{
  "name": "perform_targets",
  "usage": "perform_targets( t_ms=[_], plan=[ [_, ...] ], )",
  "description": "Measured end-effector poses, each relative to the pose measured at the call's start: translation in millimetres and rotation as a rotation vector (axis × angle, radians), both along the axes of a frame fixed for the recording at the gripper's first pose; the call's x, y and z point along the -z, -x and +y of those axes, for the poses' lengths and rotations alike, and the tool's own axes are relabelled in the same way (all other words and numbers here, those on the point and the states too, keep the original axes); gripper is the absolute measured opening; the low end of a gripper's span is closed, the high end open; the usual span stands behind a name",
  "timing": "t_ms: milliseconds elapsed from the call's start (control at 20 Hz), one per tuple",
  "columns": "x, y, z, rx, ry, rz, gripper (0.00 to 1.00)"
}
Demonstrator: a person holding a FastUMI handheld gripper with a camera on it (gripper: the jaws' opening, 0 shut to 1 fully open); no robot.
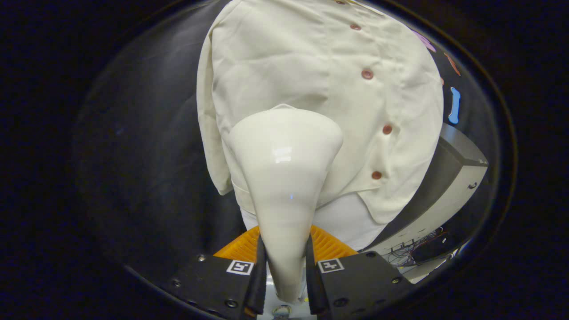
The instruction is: Iron the clothes twice with a garment steamer, once on the left side and once on the right side.
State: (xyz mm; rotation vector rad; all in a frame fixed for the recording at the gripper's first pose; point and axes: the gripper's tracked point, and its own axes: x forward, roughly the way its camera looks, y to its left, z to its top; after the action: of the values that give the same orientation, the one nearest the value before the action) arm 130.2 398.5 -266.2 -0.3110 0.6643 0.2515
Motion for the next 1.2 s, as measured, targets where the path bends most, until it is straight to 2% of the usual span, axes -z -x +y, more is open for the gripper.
perform_targets(
  t_ms=[450,800,950,1100,1200],
  plan=[
    [-167.1,29.2,-20.3,-0.059,-0.115,-0.175,0.38],
    [-284.3,-4.4,-60.2,-0.042,-0.170,-0.407,0.37],
    [-318.7,-24.2,-67.8,-0.040,-0.223,-0.425,0.37],
    [-347.3,-51.3,-83.3,0.017,-0.220,-0.474,0.37],
    [-351.2,-66.9,-81.5,0.002,-0.233,-0.455,0.37]
  ],
)
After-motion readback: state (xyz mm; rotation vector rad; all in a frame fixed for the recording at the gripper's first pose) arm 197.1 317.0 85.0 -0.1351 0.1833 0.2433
